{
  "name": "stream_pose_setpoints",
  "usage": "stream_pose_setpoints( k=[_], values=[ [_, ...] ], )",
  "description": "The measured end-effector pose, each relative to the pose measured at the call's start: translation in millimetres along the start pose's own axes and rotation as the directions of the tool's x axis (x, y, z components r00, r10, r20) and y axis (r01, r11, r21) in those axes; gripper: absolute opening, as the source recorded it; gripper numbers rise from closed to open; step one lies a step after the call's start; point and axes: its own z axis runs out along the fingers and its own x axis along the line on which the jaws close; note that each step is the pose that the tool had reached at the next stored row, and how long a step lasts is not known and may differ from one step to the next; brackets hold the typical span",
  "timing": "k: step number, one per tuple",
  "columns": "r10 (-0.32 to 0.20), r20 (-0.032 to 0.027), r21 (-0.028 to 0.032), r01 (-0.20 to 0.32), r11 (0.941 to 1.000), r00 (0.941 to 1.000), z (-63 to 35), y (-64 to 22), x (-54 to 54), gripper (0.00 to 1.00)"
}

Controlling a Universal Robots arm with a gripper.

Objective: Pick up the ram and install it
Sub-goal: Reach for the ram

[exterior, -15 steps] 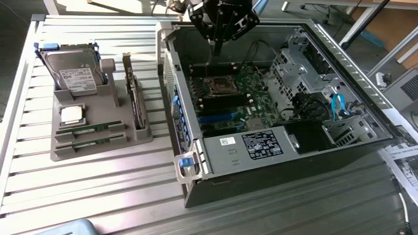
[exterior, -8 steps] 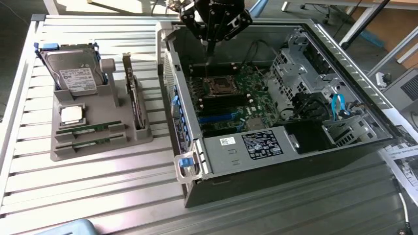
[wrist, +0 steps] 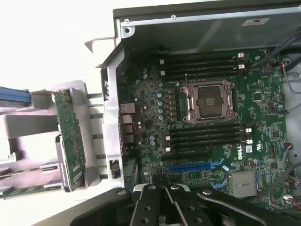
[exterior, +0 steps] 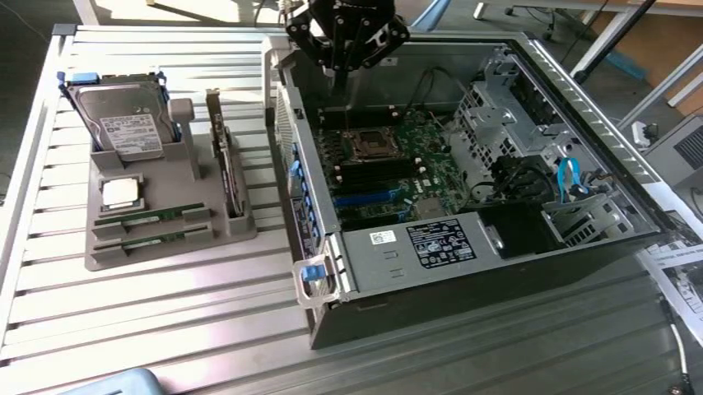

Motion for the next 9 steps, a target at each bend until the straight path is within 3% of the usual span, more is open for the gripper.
stream_pose_setpoints(
  k=[9],
  values=[
    [0.0, 0.0, 0.0, 0.0, 1.0, 1.0, -0.5, -1.7, 17.1, 0.11]
  ],
)
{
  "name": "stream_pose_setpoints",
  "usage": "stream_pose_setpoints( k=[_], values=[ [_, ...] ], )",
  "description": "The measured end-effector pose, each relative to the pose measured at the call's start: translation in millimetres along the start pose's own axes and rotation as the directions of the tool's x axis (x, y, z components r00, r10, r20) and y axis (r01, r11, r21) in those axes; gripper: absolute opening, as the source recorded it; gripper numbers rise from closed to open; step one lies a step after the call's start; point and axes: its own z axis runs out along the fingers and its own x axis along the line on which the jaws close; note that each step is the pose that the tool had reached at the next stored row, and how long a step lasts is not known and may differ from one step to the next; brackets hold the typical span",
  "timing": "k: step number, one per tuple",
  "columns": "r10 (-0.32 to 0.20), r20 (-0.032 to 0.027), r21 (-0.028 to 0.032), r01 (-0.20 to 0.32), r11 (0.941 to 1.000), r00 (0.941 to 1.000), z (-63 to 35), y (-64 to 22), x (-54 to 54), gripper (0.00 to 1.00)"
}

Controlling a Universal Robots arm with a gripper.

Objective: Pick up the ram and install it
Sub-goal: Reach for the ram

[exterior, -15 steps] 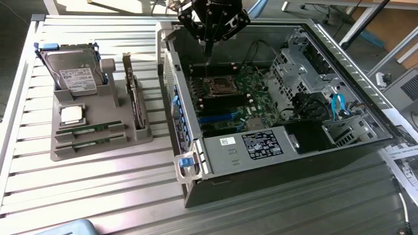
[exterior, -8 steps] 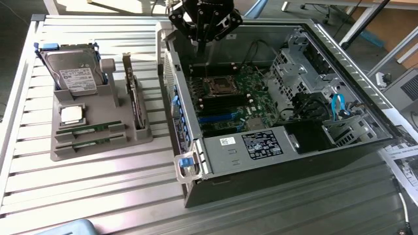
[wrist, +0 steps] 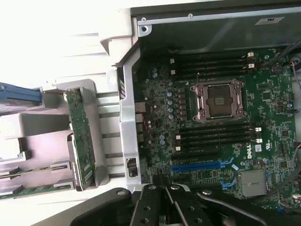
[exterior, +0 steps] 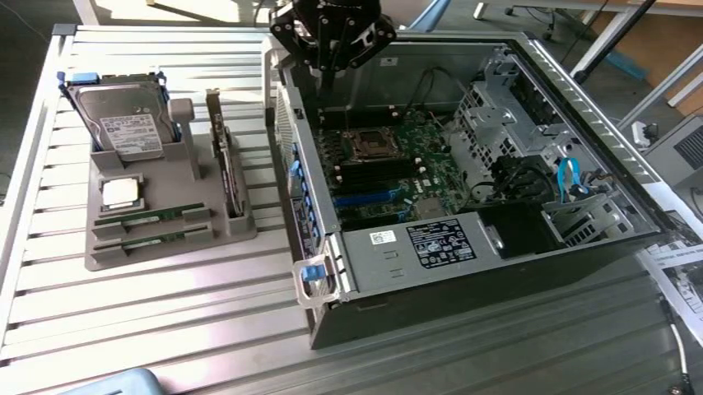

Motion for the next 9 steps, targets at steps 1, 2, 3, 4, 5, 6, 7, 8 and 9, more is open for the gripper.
stream_pose_setpoints(
  k=[1, 2, 3, 4, 5, 6, 7, 8, 9],
  values=[
    [0.0, 0.0, 0.0, 0.0, 1.0, 1.0, -0.1, -0.1, 1.4, 0.11],
    [0.0, 0.0, 0.0001, 0.0, 1.0, 1.0, -0.1, -0.3, 2.9, 0.11],
    [0.0, 0.0, 0.0001, 0.0, 1.0, 1.0, -0.2, -0.4, 4.2, 0.11],
    [0.0, 0.0, 0.0, 0.0, 1.0, 1.0, -0.2, -0.5, 5.3, 0.11],
    [0.0, 0.0, 0.0, 0.0, 1.0, 1.0, -0.2, -0.6, 6.2, 0.11],
    [0.0, 0.0, 0.0001, 0.0, 1.0, 1.0, -0.2, -0.7, 7.5, 0.11],
    [0.0, 0.0, 0.0, 0.0, 1.0, 1.0, -0.2, -0.8, 8.6, 0.11],
    [0.0, 0.0, 0.0, 0.0, 1.0, 1.0, -0.3, -1.0, 9.8, 0.11],
    [0.0, 0.0, 0.0001, 0.0, 1.0, 1.0, -0.4, -1.1, 11.0, 0.11]
  ],
)
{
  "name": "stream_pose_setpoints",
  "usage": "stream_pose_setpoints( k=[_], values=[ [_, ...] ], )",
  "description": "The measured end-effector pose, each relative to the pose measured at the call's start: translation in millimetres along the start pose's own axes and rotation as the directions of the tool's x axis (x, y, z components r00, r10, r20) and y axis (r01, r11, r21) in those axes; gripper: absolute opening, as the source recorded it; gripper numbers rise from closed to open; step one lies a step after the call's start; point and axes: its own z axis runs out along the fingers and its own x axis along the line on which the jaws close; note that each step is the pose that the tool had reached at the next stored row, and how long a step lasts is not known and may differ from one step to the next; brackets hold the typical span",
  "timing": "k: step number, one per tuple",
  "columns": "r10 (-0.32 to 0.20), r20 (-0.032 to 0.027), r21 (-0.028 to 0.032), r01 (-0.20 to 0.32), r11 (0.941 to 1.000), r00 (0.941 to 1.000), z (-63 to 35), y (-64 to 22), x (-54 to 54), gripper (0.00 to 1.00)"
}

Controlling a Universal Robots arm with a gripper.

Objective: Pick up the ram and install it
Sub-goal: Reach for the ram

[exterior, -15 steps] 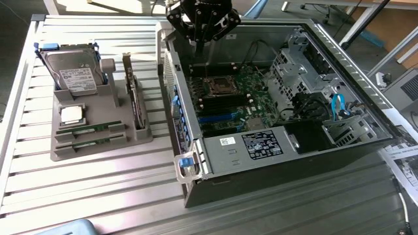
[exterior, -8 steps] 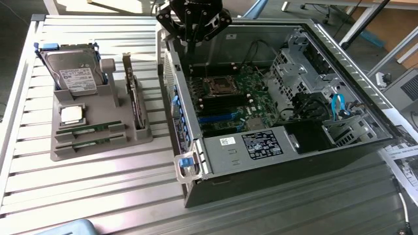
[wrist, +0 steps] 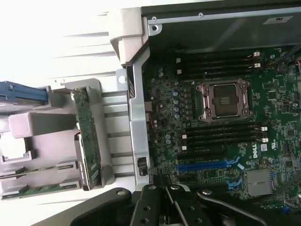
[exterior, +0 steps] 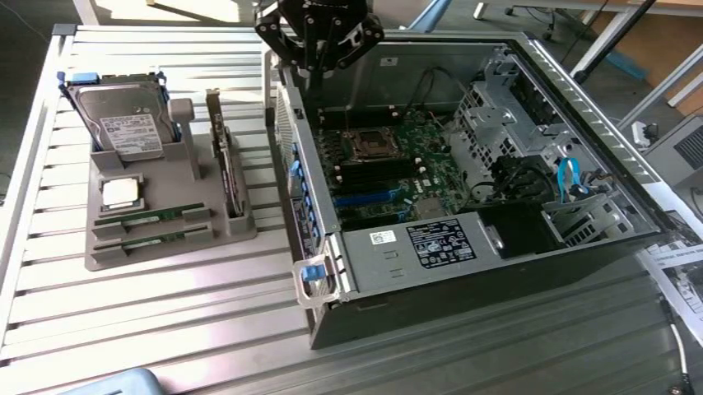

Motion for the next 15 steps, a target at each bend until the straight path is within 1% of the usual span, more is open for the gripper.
stream_pose_setpoints(
  k=[4, 15],
  values=[
    [0.0, 0.0, 0.0, 0.0, 1.0, 1.0, -0.2, -0.7, 7.8, 0.11],
    [0.0, 0.0, 0.0, 0.0, 1.0, 1.0, -0.5, -1.9, 19.5, 0.11]
  ],
)
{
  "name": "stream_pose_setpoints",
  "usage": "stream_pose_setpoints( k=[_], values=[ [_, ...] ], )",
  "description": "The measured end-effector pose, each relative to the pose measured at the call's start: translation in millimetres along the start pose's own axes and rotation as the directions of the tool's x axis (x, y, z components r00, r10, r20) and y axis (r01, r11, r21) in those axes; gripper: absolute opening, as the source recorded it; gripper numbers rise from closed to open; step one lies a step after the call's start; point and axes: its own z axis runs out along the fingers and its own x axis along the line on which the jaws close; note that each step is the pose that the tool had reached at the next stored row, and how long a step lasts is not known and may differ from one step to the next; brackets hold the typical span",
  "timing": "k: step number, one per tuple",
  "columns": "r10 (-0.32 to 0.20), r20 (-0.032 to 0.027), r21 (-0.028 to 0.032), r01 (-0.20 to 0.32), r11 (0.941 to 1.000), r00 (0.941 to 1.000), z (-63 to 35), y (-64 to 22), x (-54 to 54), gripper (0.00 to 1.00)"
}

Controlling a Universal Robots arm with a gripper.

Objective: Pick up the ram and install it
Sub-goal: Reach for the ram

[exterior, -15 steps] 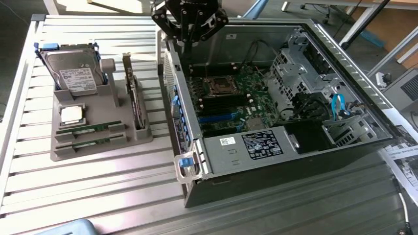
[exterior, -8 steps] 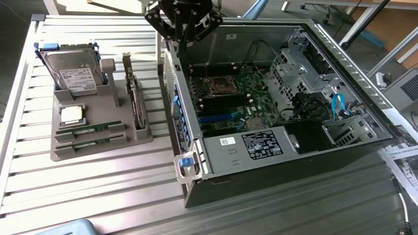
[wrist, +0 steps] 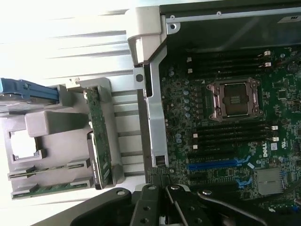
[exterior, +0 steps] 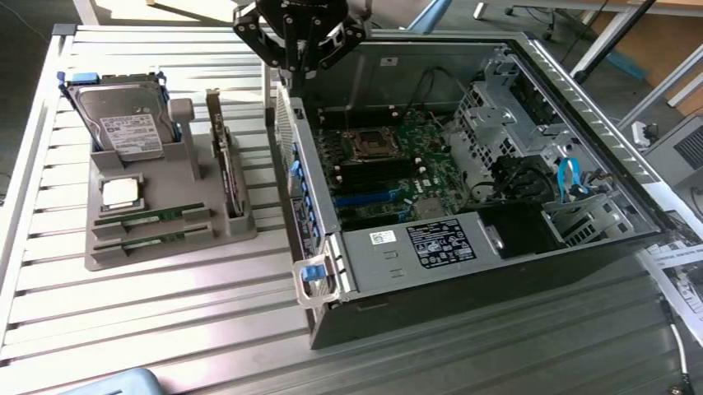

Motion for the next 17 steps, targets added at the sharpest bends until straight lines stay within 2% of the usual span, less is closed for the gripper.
stream_pose_setpoints(
  k=[11, 17],
  values=[
    [0.0, 0.0, 0.0, 0.0, 1.0, 1.0, -0.3, -1.1, 11.3, 0.11],
    [0.0, 0.0, 0.0, 0.0, 1.0, 1.0, -0.6, -2.2, 22.8, 0.11]
  ],
)
